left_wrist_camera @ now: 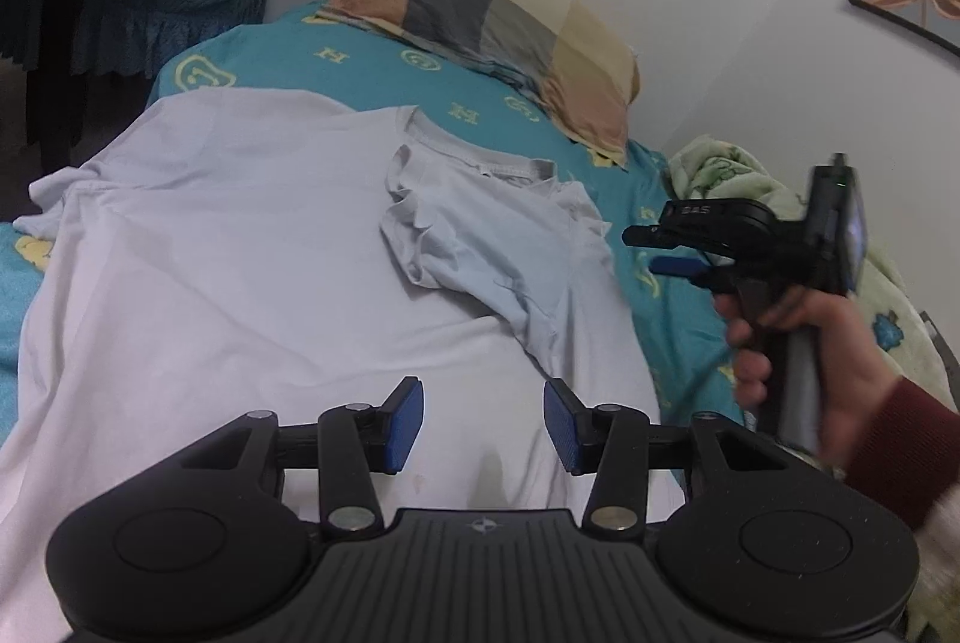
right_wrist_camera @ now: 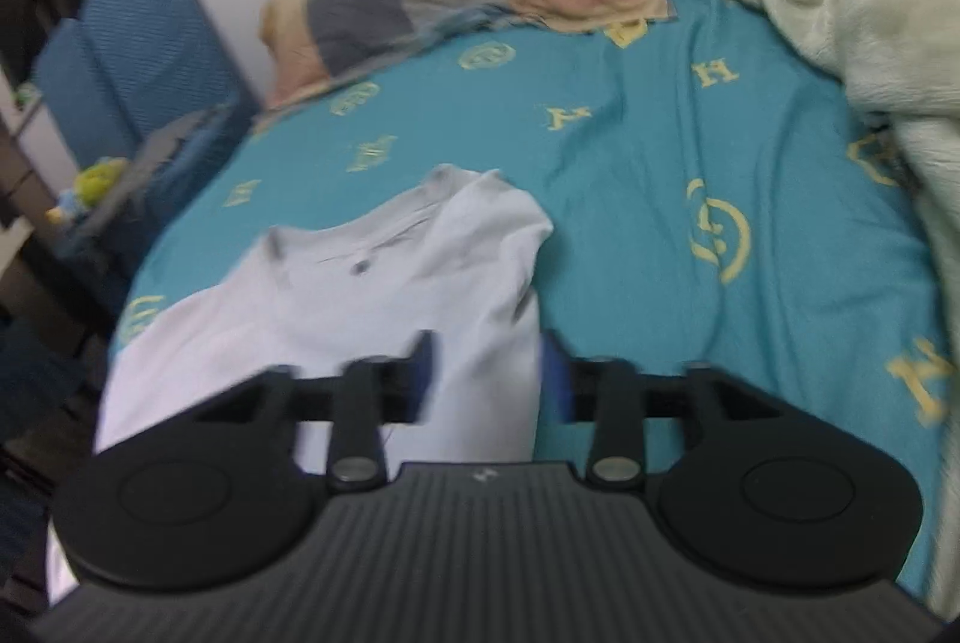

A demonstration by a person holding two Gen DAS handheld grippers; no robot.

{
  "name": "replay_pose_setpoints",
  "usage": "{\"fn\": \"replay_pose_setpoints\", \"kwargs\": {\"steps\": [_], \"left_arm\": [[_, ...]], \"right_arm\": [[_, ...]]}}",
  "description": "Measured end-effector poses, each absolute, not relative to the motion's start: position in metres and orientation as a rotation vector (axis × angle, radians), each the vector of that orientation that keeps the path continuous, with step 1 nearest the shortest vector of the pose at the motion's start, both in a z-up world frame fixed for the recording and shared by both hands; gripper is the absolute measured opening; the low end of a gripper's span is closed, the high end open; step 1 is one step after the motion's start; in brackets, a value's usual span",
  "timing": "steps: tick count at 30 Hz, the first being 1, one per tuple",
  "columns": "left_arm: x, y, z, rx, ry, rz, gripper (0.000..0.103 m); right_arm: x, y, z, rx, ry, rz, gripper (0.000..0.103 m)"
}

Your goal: Fold clothes

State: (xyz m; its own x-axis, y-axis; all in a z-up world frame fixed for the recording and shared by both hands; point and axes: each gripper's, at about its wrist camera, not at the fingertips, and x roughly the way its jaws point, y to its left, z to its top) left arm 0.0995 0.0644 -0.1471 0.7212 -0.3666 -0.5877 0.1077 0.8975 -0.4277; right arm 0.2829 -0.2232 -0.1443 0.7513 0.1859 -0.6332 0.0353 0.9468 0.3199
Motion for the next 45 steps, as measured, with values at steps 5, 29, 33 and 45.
{"fn": "replay_pose_setpoints", "kwargs": {"steps": [5,29,33,45], "left_arm": [[0.084,0.059,-0.134,-0.344,0.684,-0.28,0.052],[0.08,0.217,-0.119,-0.991,0.632,0.048,0.1],[0.116,0.273,-0.136,-1.097,0.618,0.145,0.097],[0.182,0.295,-0.214,-1.231,0.744,0.086,0.086]], "right_arm": [[0.19,-0.21,-0.109,0.302,0.67,0.174,0.07],[0.05,-0.191,-0.118,0.44,0.666,0.156,0.07],[0.059,-0.196,-0.132,0.486,0.712,0.155,0.07],[0.09,-0.189,-0.169,0.609,0.87,0.225,0.07]]}}
